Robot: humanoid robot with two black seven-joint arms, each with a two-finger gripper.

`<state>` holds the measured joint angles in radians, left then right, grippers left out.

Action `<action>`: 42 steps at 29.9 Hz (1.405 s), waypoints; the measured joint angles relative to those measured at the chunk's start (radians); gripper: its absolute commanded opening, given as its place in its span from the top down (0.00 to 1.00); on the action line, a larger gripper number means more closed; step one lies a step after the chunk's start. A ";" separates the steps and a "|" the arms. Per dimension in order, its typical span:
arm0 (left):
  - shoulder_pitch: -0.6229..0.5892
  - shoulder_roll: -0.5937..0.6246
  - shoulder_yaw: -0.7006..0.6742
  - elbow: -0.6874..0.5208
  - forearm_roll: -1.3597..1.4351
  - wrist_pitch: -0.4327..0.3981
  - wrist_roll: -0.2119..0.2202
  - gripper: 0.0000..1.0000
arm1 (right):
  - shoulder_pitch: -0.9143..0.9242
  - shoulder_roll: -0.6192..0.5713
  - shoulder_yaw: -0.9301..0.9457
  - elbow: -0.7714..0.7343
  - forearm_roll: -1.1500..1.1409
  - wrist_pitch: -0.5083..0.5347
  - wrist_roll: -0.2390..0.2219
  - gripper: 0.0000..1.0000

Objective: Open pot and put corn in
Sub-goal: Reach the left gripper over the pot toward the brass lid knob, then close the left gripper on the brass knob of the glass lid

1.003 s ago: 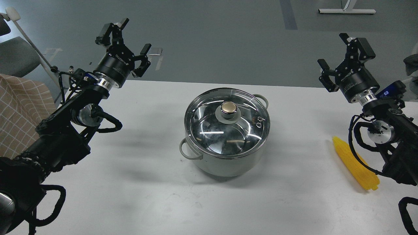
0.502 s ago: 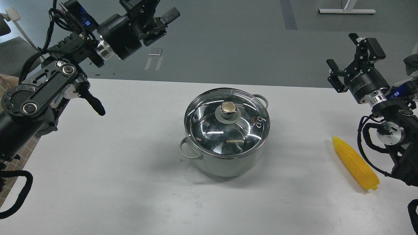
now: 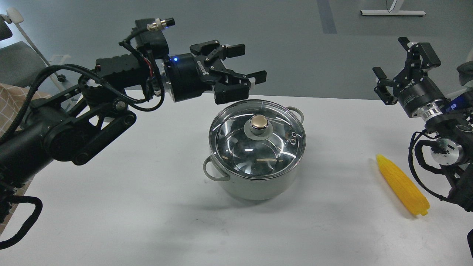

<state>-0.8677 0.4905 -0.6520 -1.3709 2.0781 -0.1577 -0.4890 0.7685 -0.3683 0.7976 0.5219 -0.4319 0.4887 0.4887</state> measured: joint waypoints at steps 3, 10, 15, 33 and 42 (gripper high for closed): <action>-0.020 -0.019 0.080 0.013 0.072 0.031 0.000 0.04 | -0.002 0.002 0.001 0.000 0.000 0.000 0.000 0.00; -0.024 -0.069 0.153 0.091 0.104 0.041 0.000 0.04 | -0.006 0.005 0.001 0.000 0.000 0.000 0.000 0.00; -0.024 -0.091 0.174 0.133 0.104 0.051 0.000 0.04 | -0.015 0.002 0.001 0.000 -0.001 0.000 0.000 0.00; -0.005 -0.088 0.213 0.171 0.104 0.053 0.000 0.07 | -0.031 0.001 0.002 0.025 -0.001 0.000 0.000 0.00; 0.002 -0.088 0.215 0.184 0.104 0.053 0.000 0.23 | -0.032 0.001 0.002 0.026 -0.001 0.000 0.000 0.00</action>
<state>-0.8658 0.4023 -0.4374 -1.1871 2.1817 -0.1043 -0.4885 0.7363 -0.3678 0.7992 0.5477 -0.4326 0.4887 0.4887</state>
